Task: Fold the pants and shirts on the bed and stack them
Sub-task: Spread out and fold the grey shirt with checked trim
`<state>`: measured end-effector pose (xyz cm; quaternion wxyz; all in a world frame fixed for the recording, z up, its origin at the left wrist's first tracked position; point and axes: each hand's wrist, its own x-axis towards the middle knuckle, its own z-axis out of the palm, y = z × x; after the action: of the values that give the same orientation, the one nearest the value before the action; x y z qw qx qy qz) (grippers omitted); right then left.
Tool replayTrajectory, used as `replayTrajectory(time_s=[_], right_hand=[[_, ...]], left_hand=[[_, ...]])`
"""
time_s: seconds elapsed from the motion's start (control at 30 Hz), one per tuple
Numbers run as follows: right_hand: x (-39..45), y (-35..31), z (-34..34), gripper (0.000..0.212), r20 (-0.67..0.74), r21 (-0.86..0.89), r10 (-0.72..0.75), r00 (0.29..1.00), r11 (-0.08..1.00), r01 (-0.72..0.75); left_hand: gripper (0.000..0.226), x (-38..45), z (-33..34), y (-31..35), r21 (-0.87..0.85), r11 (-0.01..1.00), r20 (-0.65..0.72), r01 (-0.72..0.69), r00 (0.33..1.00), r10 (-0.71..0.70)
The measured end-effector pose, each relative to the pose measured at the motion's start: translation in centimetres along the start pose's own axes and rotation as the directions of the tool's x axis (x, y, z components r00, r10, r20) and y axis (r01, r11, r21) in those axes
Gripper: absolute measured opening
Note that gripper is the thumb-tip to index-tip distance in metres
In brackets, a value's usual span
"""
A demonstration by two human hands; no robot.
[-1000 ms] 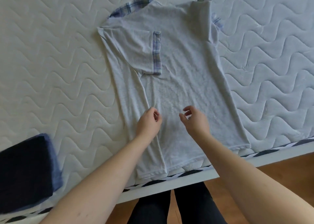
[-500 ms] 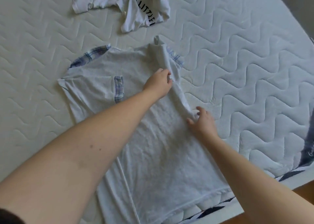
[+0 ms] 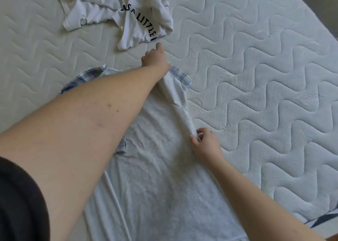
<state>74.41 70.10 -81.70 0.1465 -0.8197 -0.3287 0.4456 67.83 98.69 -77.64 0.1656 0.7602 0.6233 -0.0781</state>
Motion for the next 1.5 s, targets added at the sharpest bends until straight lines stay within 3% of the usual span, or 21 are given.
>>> replayTrajectory(time_s=[0.13,0.27,0.33,0.43,0.5,0.57,0.63,0.7,0.83,0.97,1.07,1.17,1.27,1.4,1.5], right_hand=[[0.8,-1.0,-0.2,0.038,-0.077,0.134,-0.035,0.996,0.990,0.045],[2.9,-3.3,-1.2,0.044,-0.073,0.219,-0.054,0.996,0.973,0.069],[4.3,-4.8,-1.8,0.049,-0.075,0.277,-0.056,0.996,0.958,0.075],[6.6,-7.0,-2.8,0.068,-0.046,0.410,-0.047,0.998,0.910,0.062],[8.1,-8.0,-3.5,0.086,-0.001,0.514,-0.026,1.000,0.858,0.022],[9.3,-8.6,-4.3,0.098,0.046,0.585,-0.002,0.999,0.811,-0.025],[10.3,-8.8,-5.0,0.101,0.074,0.649,0.024,0.997,0.758,-0.067],[10.9,-8.7,-5.6,0.090,0.102,0.679,0.007,0.995,0.730,-0.075],[11.5,-8.2,-5.7,0.035,0.105,0.602,-0.128,0.986,0.797,0.039],[11.8,-7.2,-6.3,0.013,-0.054,0.352,-0.160,0.986,0.921,0.169],[11.7,-6.0,-7.5,0.029,-0.135,0.019,-0.183,0.974,0.982,0.187],[11.8,-4.7,-8.8,0.039,-0.186,-0.117,-0.164,0.969,0.983,0.144],[11.9,-3.7,-9.6,0.033,-0.218,-0.016,-0.104,0.970,0.995,0.103],[11.8,-3.4,-9.1,0.020,-0.164,0.186,-0.078,0.983,0.977,0.108],[11.8,-4.0,-8.3,0.038,-0.131,0.311,-0.050,0.990,0.946,0.089]], left_hand=[[0.054,0.5,-0.9,-0.1,0.095,0.988,0.137,0.120,0.982,-0.132],[0.043,0.4,-1.8,0.1,0.192,0.980,0.257,0.058,0.960,-0.107],[0.040,0.0,-2.4,0.5,0.143,0.990,0.269,-0.013,0.963,-0.026],[0.022,-0.7,-3.5,1.4,-0.064,0.980,0.188,-0.191,0.962,0.199],[0.011,-1.1,-4.3,1.8,-0.176,0.932,0.130,-0.317,0.931,0.342],[0.016,-1.3,-4.7,2.3,-0.197,0.891,0.095,-0.410,0.896,0.434],[0.020,-1.2,-4.7,2.7,-0.204,0.861,0.071,-0.465,0.871,0.487],[0.026,-0.9,-4.3,3.0,-0.232,0.845,0.061,-0.481,0.860,0.506],[0.027,-0.2,-3.8,2.9,-0.243,0.840,0.064,-0.485,0.856,0.513],[0.033,0.6,-3.5,2.8,-0.105,0.848,0.077,-0.519,0.846,0.527],[0.031,1.0,-3.2,3.6,0.111,0.843,0.125,-0.526,0.849,0.513],[0.024,1.5,-2.5,4.9,0.263,0.809,0.147,-0.526,0.850,0.505],[0.020,1.8,-2.0,6.1,0.304,0.788,0.105,-0.536,0.841,0.531],[0.037,1.9,-1.0,7.4,0.255,0.845,-0.024,-0.470,0.870,0.492],[0.046,1.8,-0.2,7.0,0.127,0.899,-0.068,-0.420,0.900,0.430]])
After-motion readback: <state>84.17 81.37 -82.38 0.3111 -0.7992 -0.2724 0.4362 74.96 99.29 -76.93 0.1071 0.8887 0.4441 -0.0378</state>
